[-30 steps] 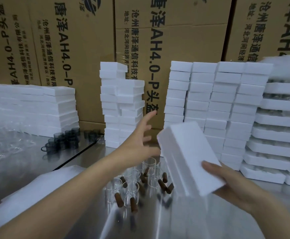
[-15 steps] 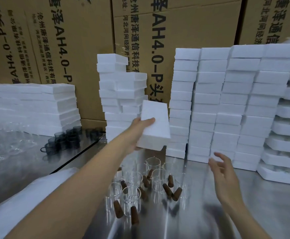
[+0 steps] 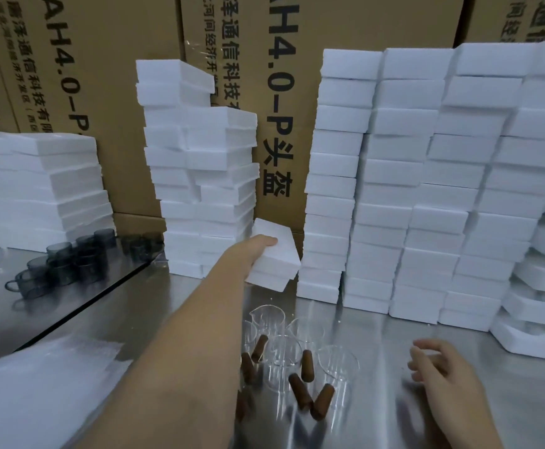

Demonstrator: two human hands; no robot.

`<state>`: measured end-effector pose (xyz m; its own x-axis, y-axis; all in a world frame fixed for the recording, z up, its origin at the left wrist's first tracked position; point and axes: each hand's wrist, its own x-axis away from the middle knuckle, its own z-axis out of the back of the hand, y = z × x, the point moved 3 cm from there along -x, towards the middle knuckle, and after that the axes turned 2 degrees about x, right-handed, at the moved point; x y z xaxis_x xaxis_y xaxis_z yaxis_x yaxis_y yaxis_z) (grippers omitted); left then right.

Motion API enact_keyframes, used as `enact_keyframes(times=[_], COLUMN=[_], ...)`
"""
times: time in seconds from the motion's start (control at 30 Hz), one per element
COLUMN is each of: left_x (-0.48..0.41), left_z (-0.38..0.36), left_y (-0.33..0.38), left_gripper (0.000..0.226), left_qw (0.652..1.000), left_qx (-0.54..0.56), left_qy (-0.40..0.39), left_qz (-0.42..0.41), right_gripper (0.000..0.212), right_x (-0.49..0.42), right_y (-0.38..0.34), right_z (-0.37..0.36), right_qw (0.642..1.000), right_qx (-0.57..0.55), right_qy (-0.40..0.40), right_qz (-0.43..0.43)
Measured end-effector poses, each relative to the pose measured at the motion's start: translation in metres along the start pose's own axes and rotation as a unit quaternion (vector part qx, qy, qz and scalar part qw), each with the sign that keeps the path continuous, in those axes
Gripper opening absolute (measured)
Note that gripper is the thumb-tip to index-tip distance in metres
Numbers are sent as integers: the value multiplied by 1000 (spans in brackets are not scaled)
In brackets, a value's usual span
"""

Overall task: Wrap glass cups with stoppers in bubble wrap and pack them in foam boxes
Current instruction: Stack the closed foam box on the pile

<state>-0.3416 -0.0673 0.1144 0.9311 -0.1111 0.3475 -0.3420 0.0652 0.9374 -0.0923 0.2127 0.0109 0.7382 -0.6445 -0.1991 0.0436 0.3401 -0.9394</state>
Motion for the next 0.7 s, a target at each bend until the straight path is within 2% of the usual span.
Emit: enact_keyframes(times=[0.13, 0.23, 0.5, 0.6, 0.7], left_x=[-38, -68, -122, -128, -132], left_z=[-3, -7, -15, -17, -18], left_y=[-3, -6, -23, -22, -21], left_gripper=[64, 75, 77, 87, 86], left_qw=[1000, 999, 998, 997, 996], left_qx=[3, -43, -20, -4, -42], left_qy=[3, 1, -23, -49, -36], left_qz=[6, -14, -55, -52, -64], right_gripper=[7, 11, 13, 13, 14], right_x=[-2, -3, -8, -9, -12], right_y=[-4, -6, -2, -3, -1], right_z=[-4, -7, -11, -11, -10], right_qw=[999, 999, 999, 999, 999], right_qx=[39, 33, 42, 40, 47], right_qy=[-10, -1, 4, 7, 7], right_qz=[8, 7, 3, 9, 15])
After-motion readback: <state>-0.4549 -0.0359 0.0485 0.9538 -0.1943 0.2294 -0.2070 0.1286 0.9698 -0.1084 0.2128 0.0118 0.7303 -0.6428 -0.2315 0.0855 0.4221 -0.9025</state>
